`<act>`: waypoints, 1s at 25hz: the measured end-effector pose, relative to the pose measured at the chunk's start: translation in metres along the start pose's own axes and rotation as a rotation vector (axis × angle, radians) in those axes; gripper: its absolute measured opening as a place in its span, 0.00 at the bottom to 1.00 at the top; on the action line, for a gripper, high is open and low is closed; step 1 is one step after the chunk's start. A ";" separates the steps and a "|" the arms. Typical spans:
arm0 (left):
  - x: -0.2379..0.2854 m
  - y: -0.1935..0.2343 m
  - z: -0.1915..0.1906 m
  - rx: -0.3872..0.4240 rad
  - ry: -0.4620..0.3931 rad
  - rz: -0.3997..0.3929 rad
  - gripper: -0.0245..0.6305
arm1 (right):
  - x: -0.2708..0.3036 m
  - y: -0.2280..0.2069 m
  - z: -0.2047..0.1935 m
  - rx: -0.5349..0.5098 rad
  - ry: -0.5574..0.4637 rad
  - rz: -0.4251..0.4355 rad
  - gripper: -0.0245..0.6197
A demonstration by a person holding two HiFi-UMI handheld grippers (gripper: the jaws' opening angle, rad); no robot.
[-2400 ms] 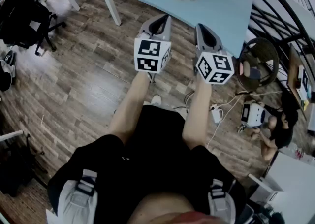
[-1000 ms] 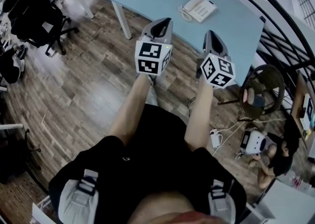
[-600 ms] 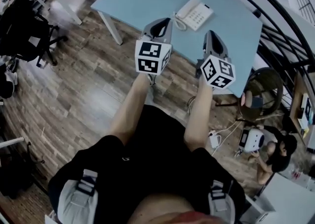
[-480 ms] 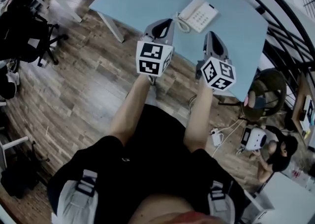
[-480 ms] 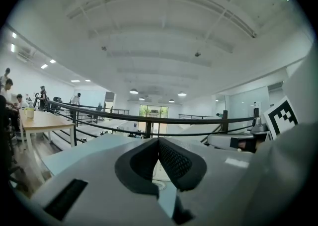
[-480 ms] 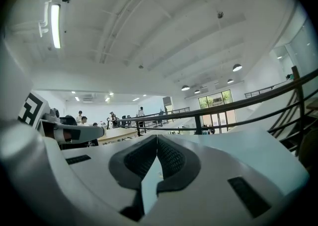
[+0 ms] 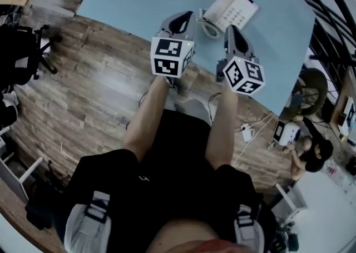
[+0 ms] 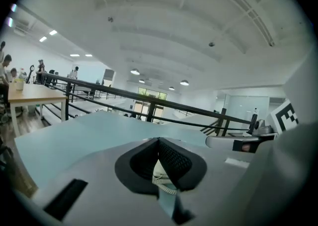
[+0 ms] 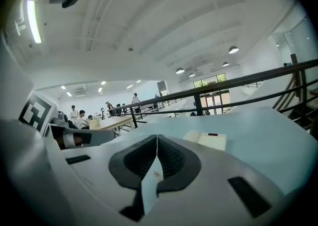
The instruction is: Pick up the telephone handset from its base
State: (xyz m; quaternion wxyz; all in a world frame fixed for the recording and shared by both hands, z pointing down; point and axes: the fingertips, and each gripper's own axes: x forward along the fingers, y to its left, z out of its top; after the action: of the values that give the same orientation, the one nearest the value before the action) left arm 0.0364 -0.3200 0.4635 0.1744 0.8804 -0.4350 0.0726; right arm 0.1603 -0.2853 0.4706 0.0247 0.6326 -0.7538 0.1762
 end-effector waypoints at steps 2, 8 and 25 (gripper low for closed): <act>0.016 0.001 -0.014 -0.024 0.033 -0.021 0.04 | 0.010 -0.010 -0.014 0.012 0.046 -0.005 0.03; 0.051 0.002 -0.040 -0.073 0.094 -0.041 0.04 | 0.044 -0.048 -0.046 0.058 0.170 -0.003 0.07; 0.085 0.040 -0.083 -0.148 0.180 0.066 0.04 | 0.159 -0.103 -0.090 0.523 0.334 0.128 0.31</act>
State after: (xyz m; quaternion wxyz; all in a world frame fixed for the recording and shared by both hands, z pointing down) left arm 0.0584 -0.3744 0.5742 0.2746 0.8403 -0.4504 0.1246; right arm 0.2115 -0.4229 0.6199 -0.0267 0.5310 -0.7069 0.4666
